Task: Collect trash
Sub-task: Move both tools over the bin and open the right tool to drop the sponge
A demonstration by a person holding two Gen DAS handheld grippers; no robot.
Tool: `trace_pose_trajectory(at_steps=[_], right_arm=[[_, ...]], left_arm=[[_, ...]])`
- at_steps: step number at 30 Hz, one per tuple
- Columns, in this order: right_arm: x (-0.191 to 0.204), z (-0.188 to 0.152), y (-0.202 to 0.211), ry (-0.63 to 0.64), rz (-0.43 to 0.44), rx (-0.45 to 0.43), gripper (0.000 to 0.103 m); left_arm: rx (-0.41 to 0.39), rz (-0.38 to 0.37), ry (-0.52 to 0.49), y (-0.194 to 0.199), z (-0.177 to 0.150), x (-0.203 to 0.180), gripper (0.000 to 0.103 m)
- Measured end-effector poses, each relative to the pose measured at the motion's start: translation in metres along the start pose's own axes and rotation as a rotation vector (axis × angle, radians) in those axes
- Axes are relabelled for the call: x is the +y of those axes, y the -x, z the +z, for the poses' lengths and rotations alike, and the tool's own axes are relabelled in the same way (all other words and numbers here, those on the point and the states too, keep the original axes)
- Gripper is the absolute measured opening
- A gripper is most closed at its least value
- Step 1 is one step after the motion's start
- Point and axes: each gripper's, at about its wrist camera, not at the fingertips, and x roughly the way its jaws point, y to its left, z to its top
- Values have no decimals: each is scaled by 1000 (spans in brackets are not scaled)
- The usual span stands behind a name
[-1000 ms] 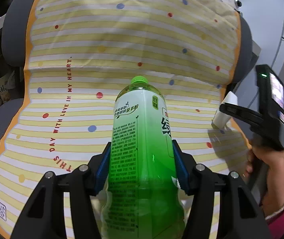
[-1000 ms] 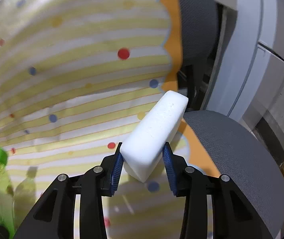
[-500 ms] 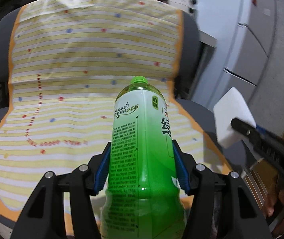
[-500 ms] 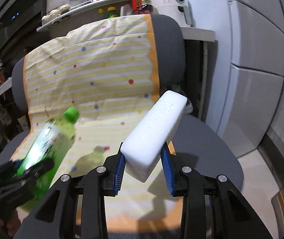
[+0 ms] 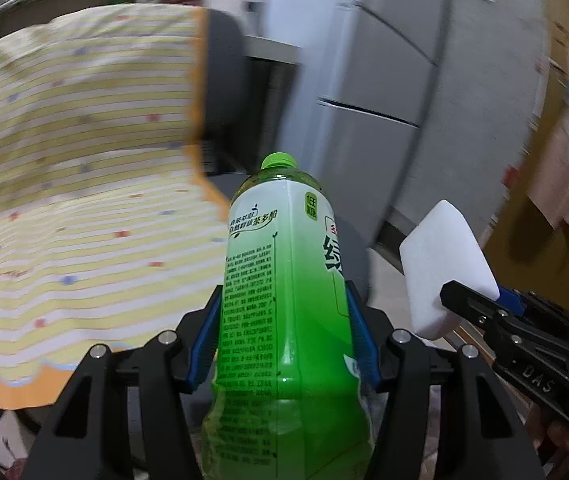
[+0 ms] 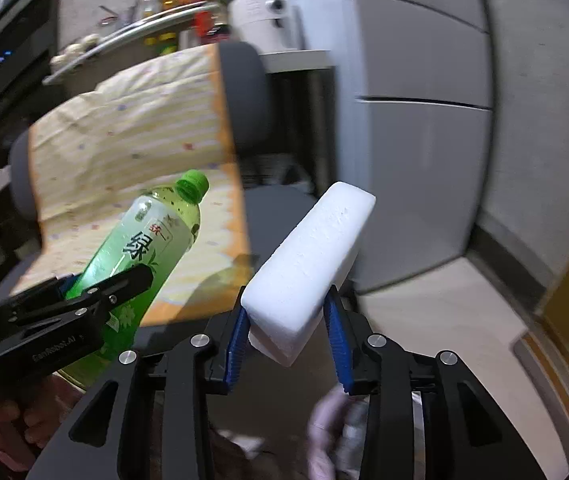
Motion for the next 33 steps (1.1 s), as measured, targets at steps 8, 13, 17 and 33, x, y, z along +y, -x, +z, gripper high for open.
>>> trace_pose_trajectory(at_steps=[8, 13, 17, 33], right_arm=[[-69, -36, 16, -96, -150, 54, 39], [-91, -56, 15, -110, -208, 82, 40], [-101, -68, 7, -105, -226, 117, 42], [-126, -62, 15, -164, -275, 89, 65]], left_arm=[[45, -148, -110, -28, -12, -64, 56], [71, -182, -127, -43, -16, -78, 56], [91, -185, -128, -47, -20, -82, 56], [104, -203, -154, -47, -25, -87, 56]])
